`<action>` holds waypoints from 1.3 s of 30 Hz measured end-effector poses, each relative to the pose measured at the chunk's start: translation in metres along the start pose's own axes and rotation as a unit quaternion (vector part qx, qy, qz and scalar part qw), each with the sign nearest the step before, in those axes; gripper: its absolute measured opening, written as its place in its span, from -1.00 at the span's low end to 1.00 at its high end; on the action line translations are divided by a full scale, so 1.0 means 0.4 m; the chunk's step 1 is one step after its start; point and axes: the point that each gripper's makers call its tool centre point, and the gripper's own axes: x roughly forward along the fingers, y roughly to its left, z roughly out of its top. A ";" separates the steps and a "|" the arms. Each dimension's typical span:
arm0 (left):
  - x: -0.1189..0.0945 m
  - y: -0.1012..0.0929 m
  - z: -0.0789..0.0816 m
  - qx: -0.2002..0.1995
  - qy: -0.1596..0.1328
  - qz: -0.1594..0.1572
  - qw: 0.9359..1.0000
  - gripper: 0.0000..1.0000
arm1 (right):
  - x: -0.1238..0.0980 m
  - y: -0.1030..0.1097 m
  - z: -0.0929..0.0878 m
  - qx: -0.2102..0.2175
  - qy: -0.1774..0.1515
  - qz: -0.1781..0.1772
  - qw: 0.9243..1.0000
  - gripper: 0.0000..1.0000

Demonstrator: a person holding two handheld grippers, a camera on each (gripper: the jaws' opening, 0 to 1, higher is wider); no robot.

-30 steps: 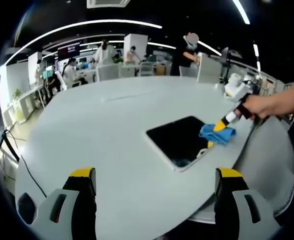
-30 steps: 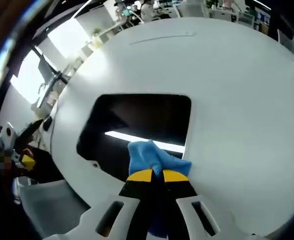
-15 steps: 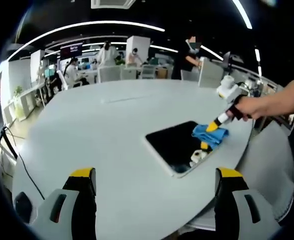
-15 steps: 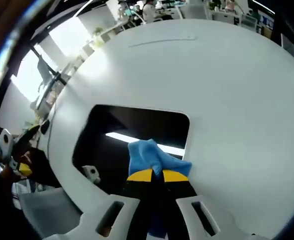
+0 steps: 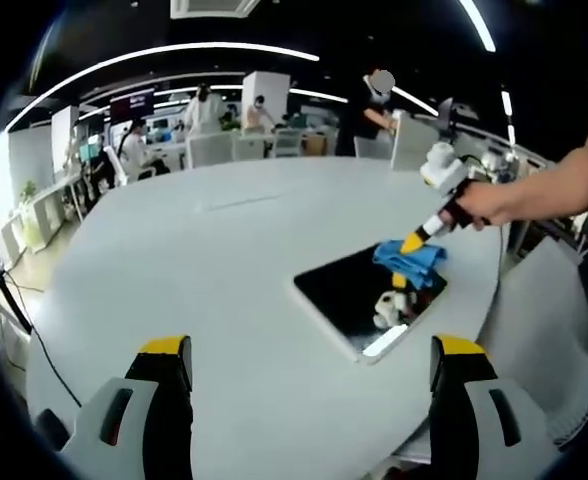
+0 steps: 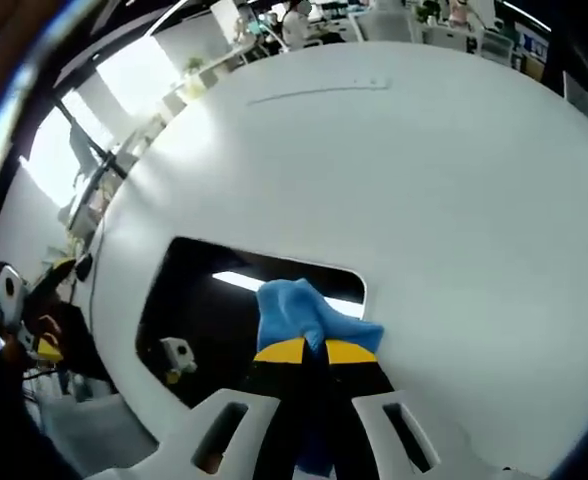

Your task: Wipe the mirror surface with the cleaning cloth until all visible marks leave the cleaned area.

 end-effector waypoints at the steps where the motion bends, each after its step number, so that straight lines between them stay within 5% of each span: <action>1: -0.001 0.001 -0.001 0.001 -0.001 0.001 1.000 0.99 | 0.002 -0.002 0.006 -0.001 -0.001 -0.001 1.000 -1.00; 18: 0.006 0.011 0.004 -0.011 -0.011 0.001 1.000 0.99 | 0.028 -0.026 0.065 0.000 -0.005 -0.007 1.000 -1.00; 39: 0.008 0.012 -0.006 -0.014 -0.012 0.010 1.000 0.99 | 0.032 -0.027 0.065 -0.029 -0.012 -0.008 0.999 -1.00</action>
